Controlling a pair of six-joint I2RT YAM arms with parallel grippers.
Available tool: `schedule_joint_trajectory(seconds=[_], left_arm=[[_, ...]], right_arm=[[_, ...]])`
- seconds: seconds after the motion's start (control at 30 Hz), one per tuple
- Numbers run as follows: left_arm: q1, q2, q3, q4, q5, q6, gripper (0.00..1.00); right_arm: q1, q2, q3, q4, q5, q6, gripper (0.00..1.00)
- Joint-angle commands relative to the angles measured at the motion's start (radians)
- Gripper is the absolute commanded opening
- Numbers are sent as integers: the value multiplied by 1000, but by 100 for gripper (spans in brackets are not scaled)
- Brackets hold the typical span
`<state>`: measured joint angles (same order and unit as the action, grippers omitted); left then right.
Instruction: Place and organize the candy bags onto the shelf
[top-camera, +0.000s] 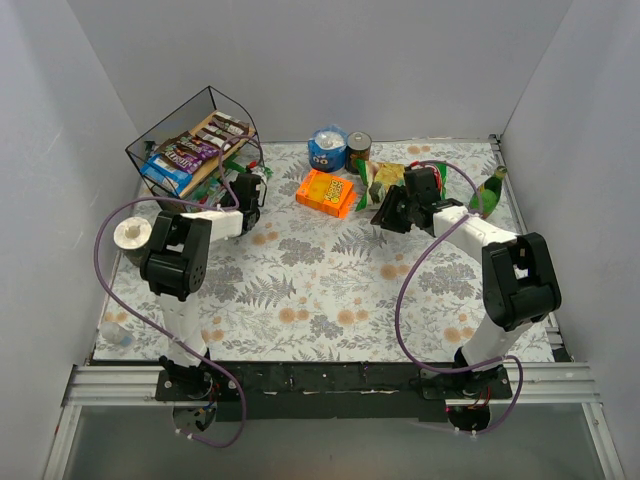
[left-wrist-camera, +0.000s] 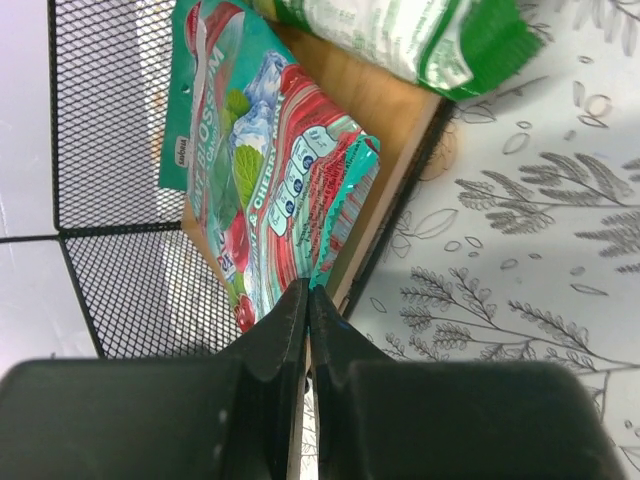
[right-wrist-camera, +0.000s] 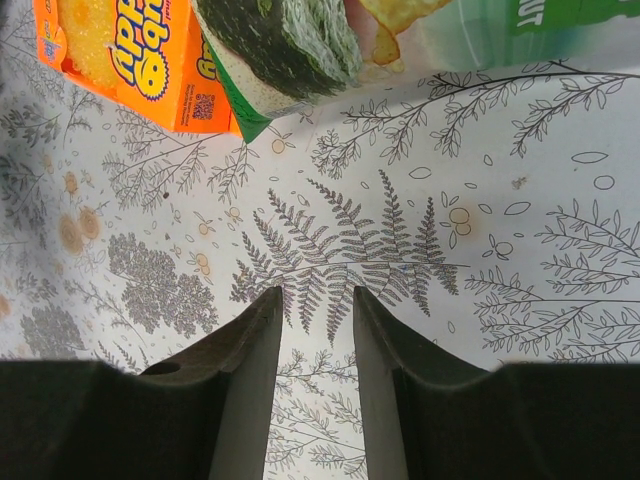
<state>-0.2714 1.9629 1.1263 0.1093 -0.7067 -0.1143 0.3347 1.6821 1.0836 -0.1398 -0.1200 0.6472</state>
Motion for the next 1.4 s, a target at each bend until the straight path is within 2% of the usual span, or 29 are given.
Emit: schedule_joint_trajectory(seconds=[0.0, 0.13, 0.33, 0.43, 0.67, 0.97, 1.1, 1.2, 1.23, 1.33, 1.37], left_arm=[[12, 20, 82, -59, -80, -67, 0], [6, 24, 133, -207, -123, -188, 0], [-28, 22, 133, -316, -189, -313, 0], [-45, 34, 130, -319, -189, -335, 0], [-49, 57, 147, -290, -194, -303, 0], [-25, 94, 204, -254, -209, -259, 8], [-23, 79, 191, -241, -194, -252, 17], [-23, 56, 175, -243, -186, -266, 28], [-25, 42, 171, -241, -188, -275, 36], [-28, 16, 167, -244, -182, -300, 50], [-32, 5, 168, -244, -178, -306, 57]], right_arm=[[-3, 10, 16, 5, -18, -1, 42], [-3, 14, 18, 8, -23, 2, 42], [-5, 28, 18, 16, -35, 8, 41], [-3, 31, 15, 19, -41, 9, 41], [-3, 22, 6, 23, -47, 12, 41], [-3, 10, -2, 22, -41, 9, 41], [-5, 7, -7, 22, -37, 23, 41], [-5, 7, -10, 28, -41, 35, 42], [-6, 7, -10, 25, -43, 42, 43], [-6, 5, -5, 16, -40, 43, 48], [-6, 5, 1, 5, -24, 45, 49]])
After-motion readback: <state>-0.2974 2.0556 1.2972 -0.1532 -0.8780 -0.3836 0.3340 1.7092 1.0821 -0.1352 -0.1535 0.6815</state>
